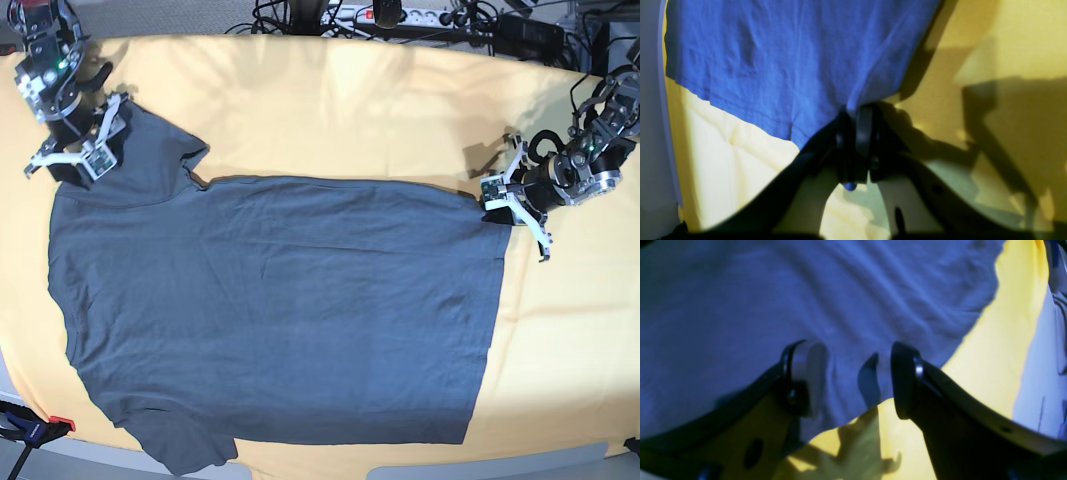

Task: Fold the T-shirt properly
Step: 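Grasp the shirt edge with both grippers and drag it toward the arms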

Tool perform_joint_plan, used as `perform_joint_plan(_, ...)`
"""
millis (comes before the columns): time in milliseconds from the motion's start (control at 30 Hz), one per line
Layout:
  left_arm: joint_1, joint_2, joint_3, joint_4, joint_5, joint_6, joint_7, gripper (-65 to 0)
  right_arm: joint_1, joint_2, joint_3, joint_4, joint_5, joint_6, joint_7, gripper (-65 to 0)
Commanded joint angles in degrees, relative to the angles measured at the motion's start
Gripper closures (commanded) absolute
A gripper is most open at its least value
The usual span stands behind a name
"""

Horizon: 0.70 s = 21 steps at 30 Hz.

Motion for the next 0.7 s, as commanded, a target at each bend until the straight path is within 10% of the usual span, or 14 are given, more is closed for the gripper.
perform_joint_plan(0,-0.6,-1.3,-0.3,0.4,-0.2,0.1,0.2,0.0,0.4,0.9,0.2,-2.1,-1.5,0.6,-3.5,-34.8)
perform_joint_plan(267,-0.6,-1.3,-0.3,0.4,-0.2,0.1,0.2,0.0,2.8,0.9,0.2,-6.2,1.8,5.7,-3.5,-34.2)
perform_joint_plan(433,-0.6,-1.3,-0.3,0.4,-0.2,0.1,0.2,0.0,2.8,0.9,0.2,-6.2,3.0,9.5,-4.4,0.0)
perform_joint_plan(667,-0.8,-2.1,-0.3,0.8,-0.2,0.2,0.2,0.0,2.6,2.8,0.2,-2.5,3.0,6.4,-4.6,0.0)
